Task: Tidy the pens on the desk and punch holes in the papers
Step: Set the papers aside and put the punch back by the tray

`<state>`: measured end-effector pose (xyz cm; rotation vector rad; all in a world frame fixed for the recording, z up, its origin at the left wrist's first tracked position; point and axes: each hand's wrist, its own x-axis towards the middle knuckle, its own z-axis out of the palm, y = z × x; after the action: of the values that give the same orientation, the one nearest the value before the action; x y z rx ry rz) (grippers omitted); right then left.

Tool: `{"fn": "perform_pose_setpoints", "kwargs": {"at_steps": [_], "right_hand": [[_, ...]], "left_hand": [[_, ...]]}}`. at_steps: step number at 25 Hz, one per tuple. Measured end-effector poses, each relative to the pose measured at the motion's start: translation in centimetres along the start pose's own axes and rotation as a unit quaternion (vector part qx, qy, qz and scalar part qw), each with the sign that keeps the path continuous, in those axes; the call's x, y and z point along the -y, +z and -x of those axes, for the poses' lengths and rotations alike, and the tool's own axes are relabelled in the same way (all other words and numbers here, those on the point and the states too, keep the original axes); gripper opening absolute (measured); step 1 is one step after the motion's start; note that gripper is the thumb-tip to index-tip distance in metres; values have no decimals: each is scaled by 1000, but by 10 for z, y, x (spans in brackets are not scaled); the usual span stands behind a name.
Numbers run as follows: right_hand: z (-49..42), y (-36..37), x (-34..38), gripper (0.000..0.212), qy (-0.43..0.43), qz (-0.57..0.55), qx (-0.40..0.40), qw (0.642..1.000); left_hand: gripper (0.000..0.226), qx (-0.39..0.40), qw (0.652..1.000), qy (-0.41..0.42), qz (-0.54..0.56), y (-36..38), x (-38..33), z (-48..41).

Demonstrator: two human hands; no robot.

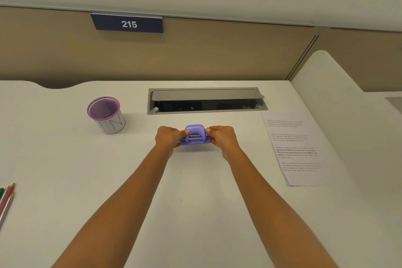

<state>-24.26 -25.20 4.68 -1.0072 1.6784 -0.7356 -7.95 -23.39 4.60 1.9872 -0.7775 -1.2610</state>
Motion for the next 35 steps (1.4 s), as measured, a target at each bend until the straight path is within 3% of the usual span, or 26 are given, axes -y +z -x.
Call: {"fn": "perform_pose_setpoints", "kwargs": {"at_steps": [2,7,14,22,26,29,32,35], "right_hand": [[-23,5,-2,11,2,29,-33,999],[-56,7,3,27,-13,43,-68,997],[-98,8,5,26,-49,78,-122,988],[-98,10,4,28,-78,96,-143,982],[-70,8,1,27,-155,83,-155,972],[-34,16,-18,21,-229,124,-85,962],[5,28,-45,16,-249,181,43,950],[38,35,-66,14,-258,212,102,937]], "left_hand": [[51,-13,1000,-2,-25,15,-2,-20],[52,-47,997,38,-38,37,-25,-43],[43,-83,989,97,-76,61,-35,-71],[43,-94,973,127,-171,61,-39,-76],[44,-81,973,172,-129,34,-21,-48],[29,-72,970,185,-139,1,33,-5],[20,-91,963,194,-162,-22,93,44],[15,-90,946,214,-226,-29,127,78]]}}
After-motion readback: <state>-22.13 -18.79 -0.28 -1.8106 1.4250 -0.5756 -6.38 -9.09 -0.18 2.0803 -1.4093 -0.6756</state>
